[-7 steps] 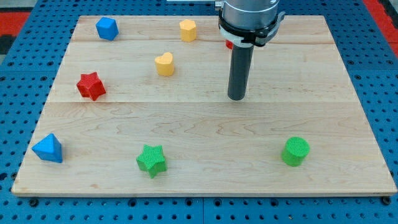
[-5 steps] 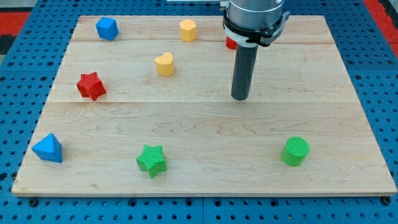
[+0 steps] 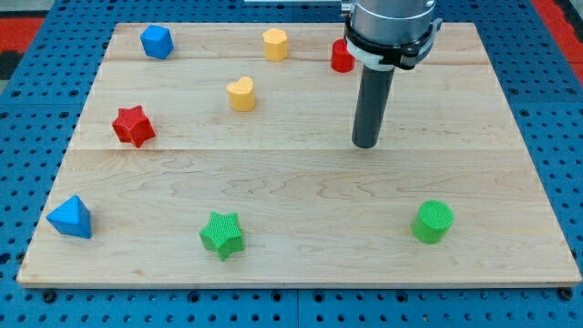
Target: Move the blue triangle to the top side
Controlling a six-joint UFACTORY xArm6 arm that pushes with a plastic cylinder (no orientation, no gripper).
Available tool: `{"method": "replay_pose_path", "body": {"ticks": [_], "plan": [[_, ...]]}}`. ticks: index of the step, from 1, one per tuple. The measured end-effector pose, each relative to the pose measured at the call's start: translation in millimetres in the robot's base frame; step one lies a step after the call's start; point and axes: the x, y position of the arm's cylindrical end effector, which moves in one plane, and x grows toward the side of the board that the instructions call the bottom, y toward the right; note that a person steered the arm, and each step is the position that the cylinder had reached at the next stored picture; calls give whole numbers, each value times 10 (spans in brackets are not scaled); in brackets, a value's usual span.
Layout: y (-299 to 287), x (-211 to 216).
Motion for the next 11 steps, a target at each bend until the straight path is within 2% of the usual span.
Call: {"method": "replay_pose_path", "body": {"ticks": [1,2,3,5,7,8,10,11], "plan": [[-68,106],[-530,136],[-1014,506],[-1936,805],[-2575,1305],[-2709,1676],[-2974,1316],[-3048,1369]]}}
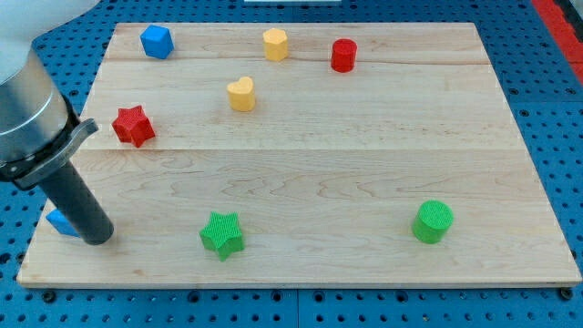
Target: Move the blue triangle to the top side
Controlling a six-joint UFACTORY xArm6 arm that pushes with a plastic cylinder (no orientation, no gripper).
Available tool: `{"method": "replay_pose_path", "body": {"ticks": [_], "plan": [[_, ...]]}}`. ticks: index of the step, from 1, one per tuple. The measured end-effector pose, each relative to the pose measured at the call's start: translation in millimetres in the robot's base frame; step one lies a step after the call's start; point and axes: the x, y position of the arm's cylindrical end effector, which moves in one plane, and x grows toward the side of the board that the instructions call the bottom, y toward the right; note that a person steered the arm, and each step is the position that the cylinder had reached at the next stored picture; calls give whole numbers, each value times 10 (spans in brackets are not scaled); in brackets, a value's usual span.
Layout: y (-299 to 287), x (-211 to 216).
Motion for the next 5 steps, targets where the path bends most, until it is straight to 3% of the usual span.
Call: {"method": "replay_pose_path", "body": {"ticks": [1,2,3,5], "plan": [[-157,317],[-407,126],[-408,-285],[-402,-622]]}}
